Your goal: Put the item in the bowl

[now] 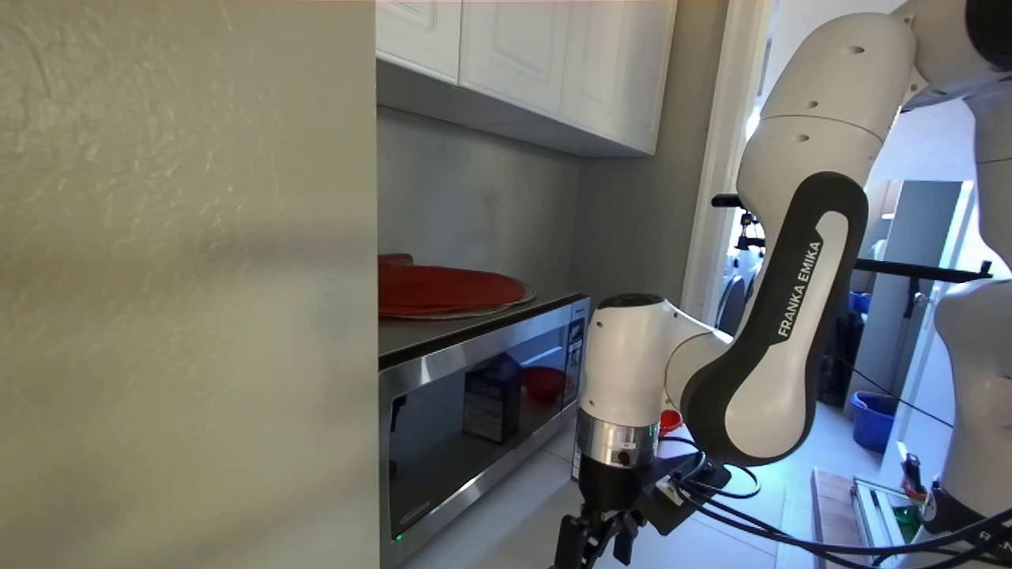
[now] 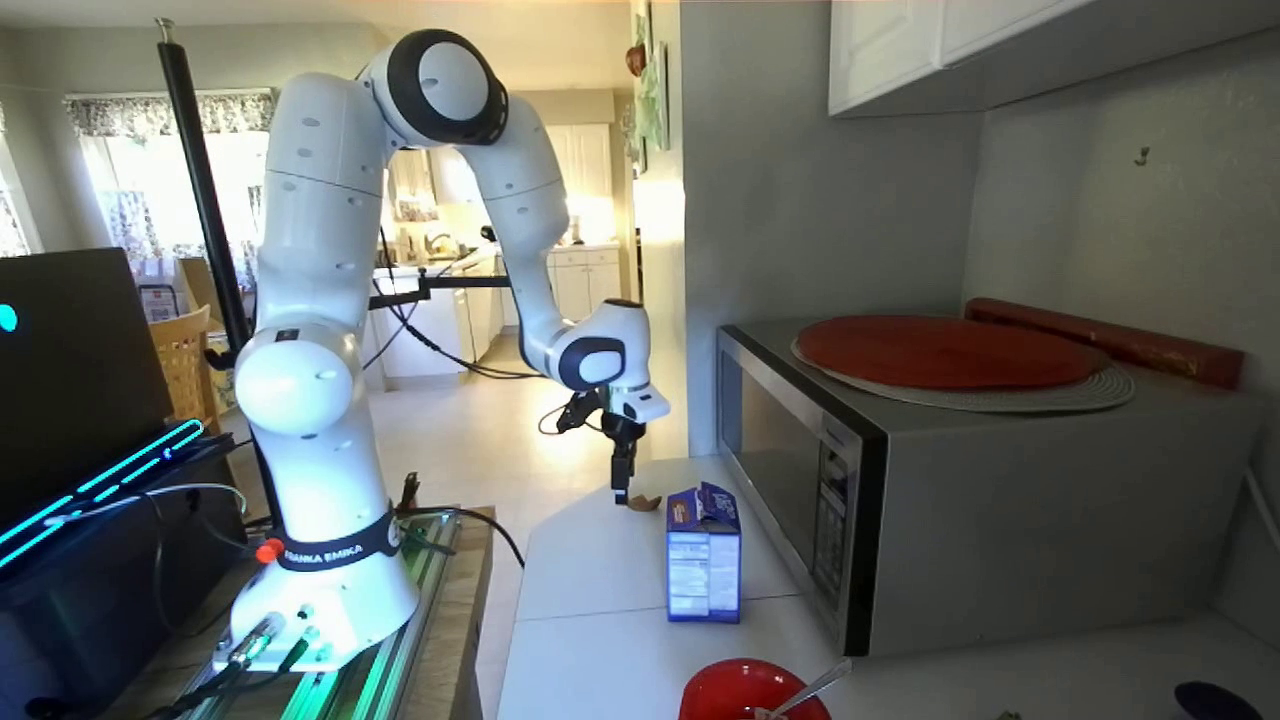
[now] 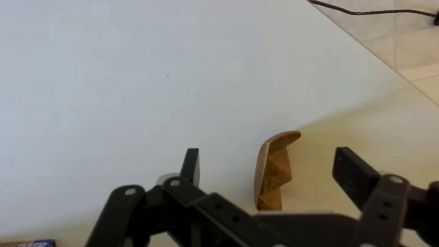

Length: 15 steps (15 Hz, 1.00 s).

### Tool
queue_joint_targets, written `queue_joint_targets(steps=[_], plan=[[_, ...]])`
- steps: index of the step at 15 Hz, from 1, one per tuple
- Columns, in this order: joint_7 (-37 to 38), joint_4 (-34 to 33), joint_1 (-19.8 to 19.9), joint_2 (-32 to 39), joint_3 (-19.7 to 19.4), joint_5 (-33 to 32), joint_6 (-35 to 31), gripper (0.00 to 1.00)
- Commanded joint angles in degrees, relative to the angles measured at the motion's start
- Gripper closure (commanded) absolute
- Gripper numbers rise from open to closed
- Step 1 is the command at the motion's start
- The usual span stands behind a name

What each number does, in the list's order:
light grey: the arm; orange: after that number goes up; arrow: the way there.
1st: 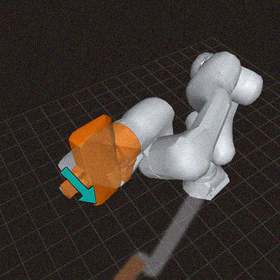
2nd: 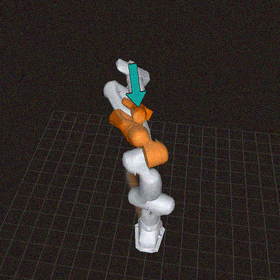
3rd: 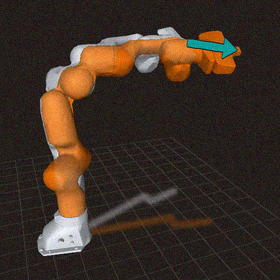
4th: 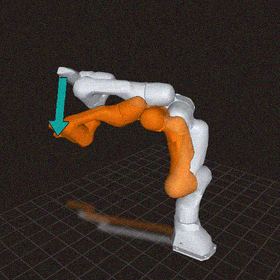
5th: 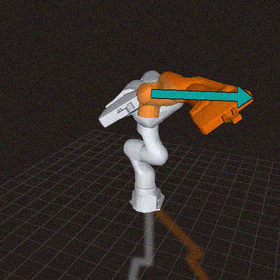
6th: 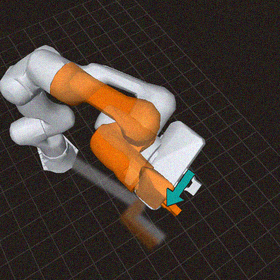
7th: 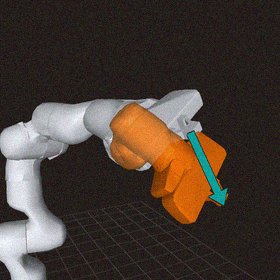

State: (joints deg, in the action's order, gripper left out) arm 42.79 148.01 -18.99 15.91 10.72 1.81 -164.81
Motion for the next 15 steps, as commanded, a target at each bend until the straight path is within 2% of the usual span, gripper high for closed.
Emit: queue_joint_targets(steps=[1, 9, 11, 12, 13, 14, 15], plan=[[1.7, -1.4, -4.0, 2.6, -3.4, -1.0, -2.4, 0.0], [1.4, -4.0, -8.2, 5.2, -7.7, -1.0, -3.6, 0.0], [1.2, -4.7, -8.6, 5.9, -8.0, -0.7, -4.0, 0.22], [1.2, -5.0, -8.8, 6.4, -8.2, -0.6, -4.1, 0.24], [1.1, -5.3, -9.1, 6.9, -8.5, -0.6, -4.4, 0.2], [1.1, -5.5, -9.3, 7.4, -8.6, -0.5, -4.6, 0.23], [1.0, -5.8, -9.5, 7.8, -8.8, -0.4, -4.7, 0.2]])
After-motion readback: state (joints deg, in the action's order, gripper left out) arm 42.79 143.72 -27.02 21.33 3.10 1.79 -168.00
